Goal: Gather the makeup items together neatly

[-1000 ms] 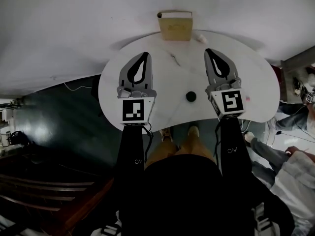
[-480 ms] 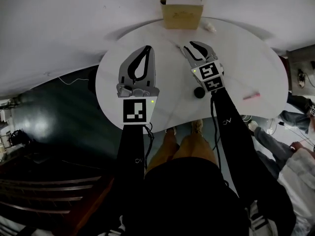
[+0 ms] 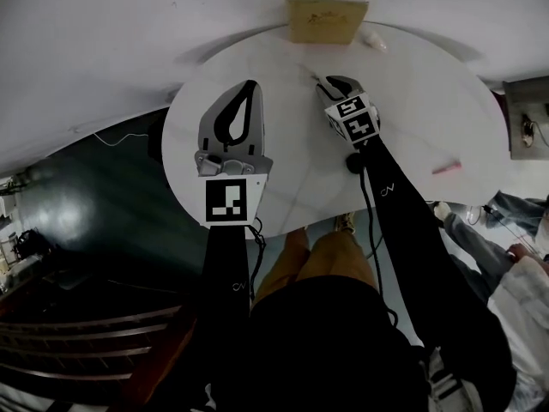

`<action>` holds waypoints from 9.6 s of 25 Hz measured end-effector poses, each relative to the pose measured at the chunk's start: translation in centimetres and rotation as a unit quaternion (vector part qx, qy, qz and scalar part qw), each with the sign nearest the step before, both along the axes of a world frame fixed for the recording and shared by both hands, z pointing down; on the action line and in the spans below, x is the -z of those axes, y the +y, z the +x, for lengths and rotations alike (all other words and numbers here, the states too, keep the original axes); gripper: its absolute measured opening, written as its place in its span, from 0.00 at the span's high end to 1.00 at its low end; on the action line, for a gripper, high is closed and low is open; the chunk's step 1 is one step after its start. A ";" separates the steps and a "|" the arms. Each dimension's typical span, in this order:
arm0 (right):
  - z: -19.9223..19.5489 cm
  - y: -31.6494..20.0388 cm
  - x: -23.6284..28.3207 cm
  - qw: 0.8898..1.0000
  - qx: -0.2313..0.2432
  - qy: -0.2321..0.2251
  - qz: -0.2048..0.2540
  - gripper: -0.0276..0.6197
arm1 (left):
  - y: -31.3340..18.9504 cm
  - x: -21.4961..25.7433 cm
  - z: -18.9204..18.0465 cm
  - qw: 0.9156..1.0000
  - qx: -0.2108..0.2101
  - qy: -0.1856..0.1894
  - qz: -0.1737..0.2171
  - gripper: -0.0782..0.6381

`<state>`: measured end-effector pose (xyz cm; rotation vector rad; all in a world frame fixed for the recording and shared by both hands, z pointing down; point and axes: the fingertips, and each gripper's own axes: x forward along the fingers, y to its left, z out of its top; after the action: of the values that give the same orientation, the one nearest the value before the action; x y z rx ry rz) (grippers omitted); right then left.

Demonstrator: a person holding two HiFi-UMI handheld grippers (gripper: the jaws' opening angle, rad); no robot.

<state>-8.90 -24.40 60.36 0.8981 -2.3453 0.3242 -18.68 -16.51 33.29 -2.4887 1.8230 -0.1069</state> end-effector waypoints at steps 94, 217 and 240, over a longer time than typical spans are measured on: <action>0.9 9.3 28.3 0.946 -0.087 -0.199 0.238 0.84 | 4.5 3.9 3.1 0.995 -0.062 -0.039 0.061 0.88; -5.5 14.1 -2.3 0.988 -0.099 -0.024 -0.119 0.77 | 5.5 -3.9 -3.6 1.000 -0.008 -0.018 -0.020 0.88; -5.1 14.9 -0.3 0.992 -0.067 -0.019 -0.104 0.66 | 5.6 -3.7 -3.3 0.999 -0.014 -0.034 -0.029 0.88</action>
<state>-14.01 -9.53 60.65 0.9561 -2.2382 0.6344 -21.95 -10.89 37.01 -2.5144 1.7838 -0.2419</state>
